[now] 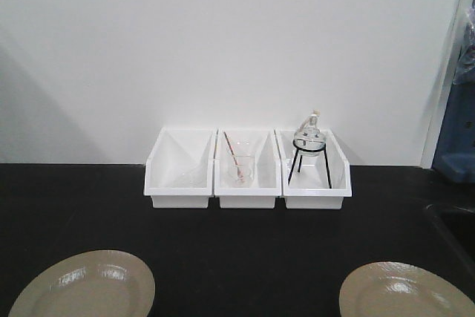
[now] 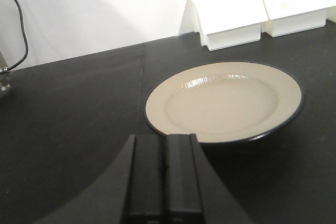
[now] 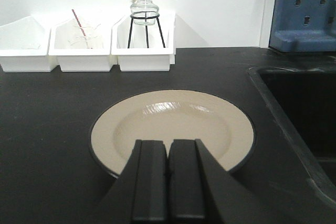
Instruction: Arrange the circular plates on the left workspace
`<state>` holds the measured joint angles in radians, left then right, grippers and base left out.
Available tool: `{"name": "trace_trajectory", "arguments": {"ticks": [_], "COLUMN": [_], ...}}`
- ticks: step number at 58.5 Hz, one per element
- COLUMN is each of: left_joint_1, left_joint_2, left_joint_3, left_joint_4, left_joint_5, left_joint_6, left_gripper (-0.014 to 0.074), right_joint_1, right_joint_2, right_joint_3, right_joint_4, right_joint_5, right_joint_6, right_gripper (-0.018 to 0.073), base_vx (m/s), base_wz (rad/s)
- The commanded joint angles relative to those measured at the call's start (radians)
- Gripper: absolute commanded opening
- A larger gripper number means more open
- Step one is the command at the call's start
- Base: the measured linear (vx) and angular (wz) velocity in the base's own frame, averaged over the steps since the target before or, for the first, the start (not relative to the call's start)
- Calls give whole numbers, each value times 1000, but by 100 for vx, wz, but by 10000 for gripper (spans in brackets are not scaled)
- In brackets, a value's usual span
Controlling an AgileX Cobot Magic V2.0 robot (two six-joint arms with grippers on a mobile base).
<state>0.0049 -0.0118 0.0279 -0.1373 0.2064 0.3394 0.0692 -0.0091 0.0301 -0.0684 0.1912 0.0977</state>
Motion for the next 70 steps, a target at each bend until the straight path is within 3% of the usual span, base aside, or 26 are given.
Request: {"name": "trace_trajectory", "arguments": {"ticks": [1,39,50,56,63,70], "left_joint_1": [-1,-1,-1,-1,-1,-1], "left_joint_2": [-14,-14,-14,-14,-14,-14], "left_joint_3": [12,12,12,10,-8,-70], "left_joint_4": [-3,1,0,16,-84,-198], "left_joint_5": [-86,-103,-140,-222,-343,-383], "left_joint_6": [-8,9,32,27,-97,-220], "left_gripper": [3,3,3,3,3,3], "right_joint_1": [-5,-5,-5,-5,-5,-5], "right_joint_2": [-12,-12,-12,-12,-12,-8], "right_joint_3": [6,6,6,4,-28,-139], "right_joint_4": [-16,-16,-16,-6,41,58], "right_joint_5": [-82,-90,-175,-273,-392,-408], "right_joint_6": [-1,-1,-1,1,24,29], "right_gripper": [0,0,0,0,0,0], "base_vx": [13,3,0,0,0,0], "base_wz": [0,0,0,0,0,0]}}
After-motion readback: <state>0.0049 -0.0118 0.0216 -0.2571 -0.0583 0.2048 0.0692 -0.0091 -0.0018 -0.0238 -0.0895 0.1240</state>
